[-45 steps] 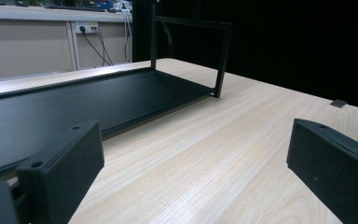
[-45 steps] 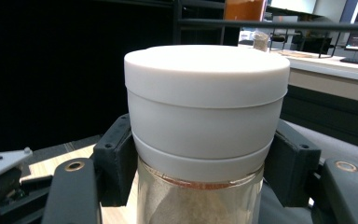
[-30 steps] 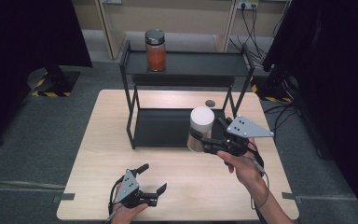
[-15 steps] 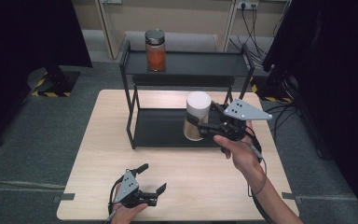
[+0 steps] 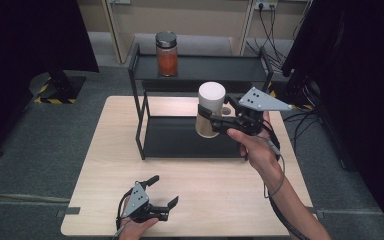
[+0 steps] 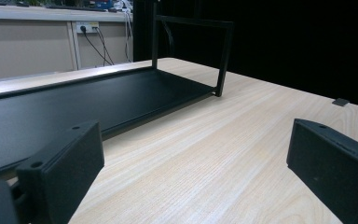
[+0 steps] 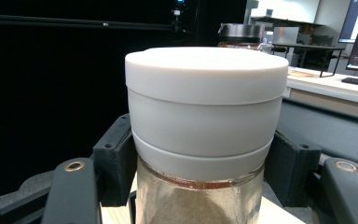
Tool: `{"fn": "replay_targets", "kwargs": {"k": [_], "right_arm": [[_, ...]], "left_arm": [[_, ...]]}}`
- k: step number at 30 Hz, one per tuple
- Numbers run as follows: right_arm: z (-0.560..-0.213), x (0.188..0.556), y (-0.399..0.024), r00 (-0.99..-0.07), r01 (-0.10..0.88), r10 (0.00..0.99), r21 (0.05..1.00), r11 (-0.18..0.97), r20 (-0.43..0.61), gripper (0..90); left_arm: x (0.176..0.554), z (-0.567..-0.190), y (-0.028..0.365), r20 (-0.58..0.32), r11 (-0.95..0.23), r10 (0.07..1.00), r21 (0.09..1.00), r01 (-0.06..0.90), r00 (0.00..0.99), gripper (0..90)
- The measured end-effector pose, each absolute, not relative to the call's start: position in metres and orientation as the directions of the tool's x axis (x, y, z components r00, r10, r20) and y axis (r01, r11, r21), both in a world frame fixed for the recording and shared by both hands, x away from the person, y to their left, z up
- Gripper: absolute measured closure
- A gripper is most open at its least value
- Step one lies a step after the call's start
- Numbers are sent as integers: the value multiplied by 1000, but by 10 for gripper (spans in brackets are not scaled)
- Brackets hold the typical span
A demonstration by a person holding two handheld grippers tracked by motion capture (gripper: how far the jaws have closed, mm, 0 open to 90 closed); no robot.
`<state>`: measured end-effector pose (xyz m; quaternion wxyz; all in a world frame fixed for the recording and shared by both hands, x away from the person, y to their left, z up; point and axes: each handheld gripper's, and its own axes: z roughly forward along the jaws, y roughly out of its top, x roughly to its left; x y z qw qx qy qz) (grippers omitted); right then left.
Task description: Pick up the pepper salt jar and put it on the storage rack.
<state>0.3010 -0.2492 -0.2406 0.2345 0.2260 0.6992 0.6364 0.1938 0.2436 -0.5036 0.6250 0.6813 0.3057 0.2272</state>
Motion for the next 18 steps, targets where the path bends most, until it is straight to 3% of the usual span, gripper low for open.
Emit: {"fn": "replay_targets", "kwargs": {"k": [18], "right_arm": [[-212, 319, -241, -775, 28, 632, 996, 82, -31, 353]], "left_arm": [[194, -504, 244, -75, -30, 701, 990, 134, 709, 33]]}}
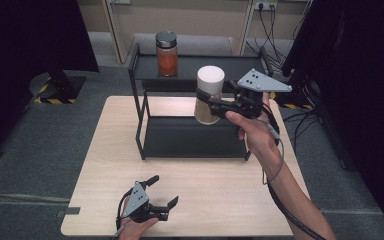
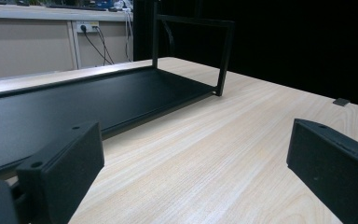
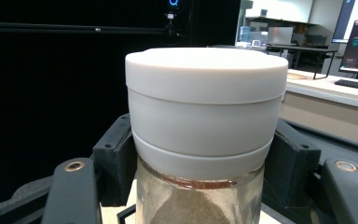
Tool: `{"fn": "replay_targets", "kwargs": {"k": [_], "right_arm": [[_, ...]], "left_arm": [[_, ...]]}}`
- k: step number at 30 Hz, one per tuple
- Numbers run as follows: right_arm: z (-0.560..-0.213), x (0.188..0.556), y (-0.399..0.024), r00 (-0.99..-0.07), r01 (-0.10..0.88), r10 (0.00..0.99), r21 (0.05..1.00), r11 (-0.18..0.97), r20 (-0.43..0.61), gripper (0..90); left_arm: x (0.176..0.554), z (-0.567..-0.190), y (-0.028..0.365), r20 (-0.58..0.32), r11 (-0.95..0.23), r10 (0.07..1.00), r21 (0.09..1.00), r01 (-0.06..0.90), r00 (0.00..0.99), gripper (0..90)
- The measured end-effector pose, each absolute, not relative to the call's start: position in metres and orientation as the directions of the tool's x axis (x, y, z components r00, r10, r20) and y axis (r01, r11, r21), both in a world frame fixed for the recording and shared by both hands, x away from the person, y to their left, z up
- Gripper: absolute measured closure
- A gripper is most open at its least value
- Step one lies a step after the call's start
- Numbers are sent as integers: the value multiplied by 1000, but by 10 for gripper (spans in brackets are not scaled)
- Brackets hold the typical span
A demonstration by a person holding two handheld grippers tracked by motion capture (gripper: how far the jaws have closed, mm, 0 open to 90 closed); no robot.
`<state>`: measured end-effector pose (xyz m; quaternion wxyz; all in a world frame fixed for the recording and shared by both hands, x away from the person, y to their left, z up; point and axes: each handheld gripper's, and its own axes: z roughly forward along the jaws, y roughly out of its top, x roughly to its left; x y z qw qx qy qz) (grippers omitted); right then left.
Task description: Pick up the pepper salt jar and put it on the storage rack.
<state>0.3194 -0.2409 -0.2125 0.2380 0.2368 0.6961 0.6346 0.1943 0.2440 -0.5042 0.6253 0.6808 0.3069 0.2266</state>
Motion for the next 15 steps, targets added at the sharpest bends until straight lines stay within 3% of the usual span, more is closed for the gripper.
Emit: {"fn": "replay_targets", "kwargs": {"k": [15], "right_arm": [[-193, 335, -229, -745, 26, 666, 997, 75, -31, 353]], "left_arm": [[195, -504, 244, -74, -34, 699, 990, 136, 711, 32]]}}
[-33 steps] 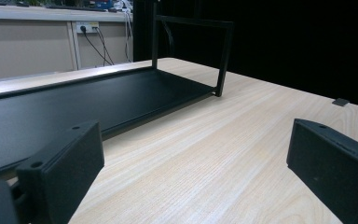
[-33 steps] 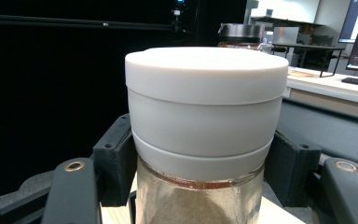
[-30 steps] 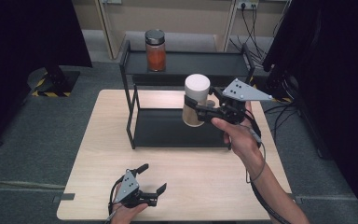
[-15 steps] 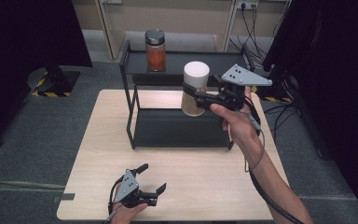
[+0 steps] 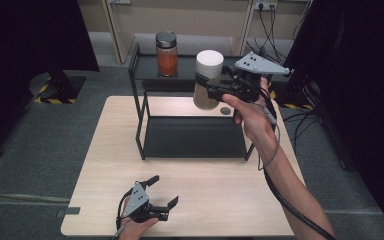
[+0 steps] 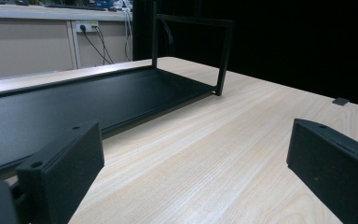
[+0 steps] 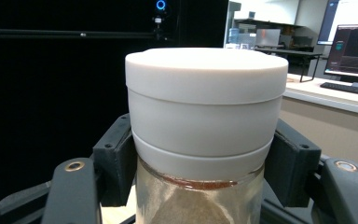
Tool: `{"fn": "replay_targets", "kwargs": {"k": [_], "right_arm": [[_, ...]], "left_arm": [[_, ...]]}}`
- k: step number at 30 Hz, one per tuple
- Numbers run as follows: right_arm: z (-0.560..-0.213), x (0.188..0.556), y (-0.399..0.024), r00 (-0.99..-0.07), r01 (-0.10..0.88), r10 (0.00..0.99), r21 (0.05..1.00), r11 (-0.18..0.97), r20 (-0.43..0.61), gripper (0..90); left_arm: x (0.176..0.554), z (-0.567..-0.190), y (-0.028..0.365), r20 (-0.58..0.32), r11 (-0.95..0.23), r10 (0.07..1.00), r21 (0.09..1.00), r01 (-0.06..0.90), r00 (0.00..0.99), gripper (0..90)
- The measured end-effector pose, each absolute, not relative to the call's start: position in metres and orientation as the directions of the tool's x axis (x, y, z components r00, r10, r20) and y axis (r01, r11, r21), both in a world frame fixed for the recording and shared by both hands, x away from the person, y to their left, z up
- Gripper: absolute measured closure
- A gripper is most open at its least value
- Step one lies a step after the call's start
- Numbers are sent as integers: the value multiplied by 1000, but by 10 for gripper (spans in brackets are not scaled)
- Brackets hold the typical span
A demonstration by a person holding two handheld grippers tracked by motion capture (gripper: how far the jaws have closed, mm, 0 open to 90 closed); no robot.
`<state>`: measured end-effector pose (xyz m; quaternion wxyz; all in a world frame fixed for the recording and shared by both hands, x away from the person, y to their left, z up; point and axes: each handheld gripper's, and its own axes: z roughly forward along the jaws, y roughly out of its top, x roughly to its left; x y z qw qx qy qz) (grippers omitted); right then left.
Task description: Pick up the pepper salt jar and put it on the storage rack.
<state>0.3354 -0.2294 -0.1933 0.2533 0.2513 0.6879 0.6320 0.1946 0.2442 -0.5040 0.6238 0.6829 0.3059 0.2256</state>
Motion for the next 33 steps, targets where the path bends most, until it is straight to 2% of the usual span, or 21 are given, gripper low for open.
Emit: {"fn": "replay_targets", "kwargs": {"k": [20, 33], "right_arm": [[-169, 358, -207, -690, 30, 723, 997, 64, -26, 352], [-164, 372, -193, -645, 33, 764, 997, 65, -28, 352]], "left_arm": [[195, -504, 244, -75, -34, 696, 990, 136, 714, 32], [194, -504, 244, -72, -34, 694, 991, 133, 716, 32]]}}
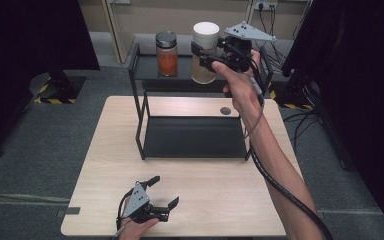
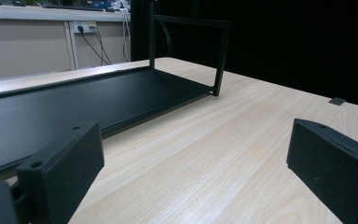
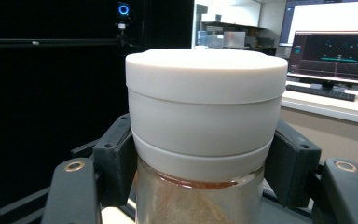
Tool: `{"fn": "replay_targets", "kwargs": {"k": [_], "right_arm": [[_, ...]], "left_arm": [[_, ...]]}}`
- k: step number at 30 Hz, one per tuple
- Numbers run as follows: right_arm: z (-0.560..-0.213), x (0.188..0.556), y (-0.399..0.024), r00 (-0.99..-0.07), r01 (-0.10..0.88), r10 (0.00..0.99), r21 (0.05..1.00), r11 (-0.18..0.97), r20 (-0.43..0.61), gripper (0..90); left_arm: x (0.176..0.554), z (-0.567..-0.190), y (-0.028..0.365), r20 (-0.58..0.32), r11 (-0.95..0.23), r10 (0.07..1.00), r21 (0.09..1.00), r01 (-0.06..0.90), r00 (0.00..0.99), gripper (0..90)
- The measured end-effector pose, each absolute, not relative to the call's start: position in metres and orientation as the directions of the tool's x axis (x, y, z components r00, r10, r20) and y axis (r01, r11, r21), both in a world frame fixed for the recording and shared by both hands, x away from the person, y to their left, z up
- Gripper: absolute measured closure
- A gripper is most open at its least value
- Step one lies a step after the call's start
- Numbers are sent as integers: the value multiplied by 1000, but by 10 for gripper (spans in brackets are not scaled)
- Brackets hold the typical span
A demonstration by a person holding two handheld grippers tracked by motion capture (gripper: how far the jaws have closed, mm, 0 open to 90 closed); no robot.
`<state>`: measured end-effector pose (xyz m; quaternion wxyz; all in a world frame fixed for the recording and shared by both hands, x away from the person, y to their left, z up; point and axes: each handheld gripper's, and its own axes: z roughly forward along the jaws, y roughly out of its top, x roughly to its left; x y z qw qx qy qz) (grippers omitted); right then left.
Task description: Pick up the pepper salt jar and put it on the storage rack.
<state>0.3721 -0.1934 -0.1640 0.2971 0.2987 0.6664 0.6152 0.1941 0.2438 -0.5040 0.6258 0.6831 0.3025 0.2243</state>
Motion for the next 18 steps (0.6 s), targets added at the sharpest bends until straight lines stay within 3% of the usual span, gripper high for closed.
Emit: {"fn": "replay_targets", "kwargs": {"k": [18], "right_arm": [[-169, 391, -182, -586, 39, 810, 997, 66, -31, 352]], "left_arm": [[194, -504, 244, -74, -31, 690, 991, 131, 720, 32]]}}
